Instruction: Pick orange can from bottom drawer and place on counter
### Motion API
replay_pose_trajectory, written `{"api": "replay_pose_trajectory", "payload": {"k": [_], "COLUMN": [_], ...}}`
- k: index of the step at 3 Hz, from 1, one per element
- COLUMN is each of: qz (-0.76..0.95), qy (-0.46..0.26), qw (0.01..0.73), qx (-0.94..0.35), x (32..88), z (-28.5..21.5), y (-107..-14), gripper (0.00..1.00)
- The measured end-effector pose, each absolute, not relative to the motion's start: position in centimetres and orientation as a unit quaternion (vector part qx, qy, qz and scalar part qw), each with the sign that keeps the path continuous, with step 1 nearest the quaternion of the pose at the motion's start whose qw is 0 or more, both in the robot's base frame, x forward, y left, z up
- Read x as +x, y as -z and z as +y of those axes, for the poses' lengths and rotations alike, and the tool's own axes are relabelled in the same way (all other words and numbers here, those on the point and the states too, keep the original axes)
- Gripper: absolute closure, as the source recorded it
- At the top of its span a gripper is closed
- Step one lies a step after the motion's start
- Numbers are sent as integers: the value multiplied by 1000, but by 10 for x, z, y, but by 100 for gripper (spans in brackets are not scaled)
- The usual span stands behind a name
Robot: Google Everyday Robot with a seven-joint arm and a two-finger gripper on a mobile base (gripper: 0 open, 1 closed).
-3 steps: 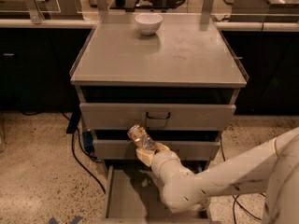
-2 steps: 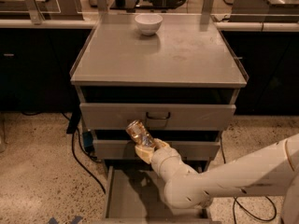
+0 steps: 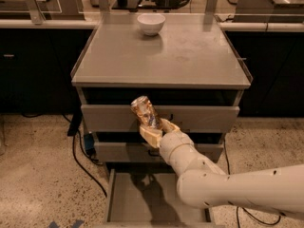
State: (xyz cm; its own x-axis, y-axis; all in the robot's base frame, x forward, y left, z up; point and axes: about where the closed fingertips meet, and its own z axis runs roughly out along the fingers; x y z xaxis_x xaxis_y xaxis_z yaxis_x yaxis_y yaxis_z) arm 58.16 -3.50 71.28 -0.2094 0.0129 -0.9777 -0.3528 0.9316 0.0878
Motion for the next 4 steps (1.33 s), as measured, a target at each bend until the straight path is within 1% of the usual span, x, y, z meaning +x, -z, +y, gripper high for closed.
{"api": "replay_pose_trajectory", "payload": {"k": [1, 2, 3, 4], "qz": [732, 732, 715, 691], "qy": [-140, -140, -146, -171], "qw": [661, 661, 676, 695], "qx": [-90, -90, -103, -107], "x": [614, 614, 630, 659], "z": [-54, -54, -53, -60], "y": [-762, -762, -791, -838], "gripper": [100, 100, 100, 100]}}
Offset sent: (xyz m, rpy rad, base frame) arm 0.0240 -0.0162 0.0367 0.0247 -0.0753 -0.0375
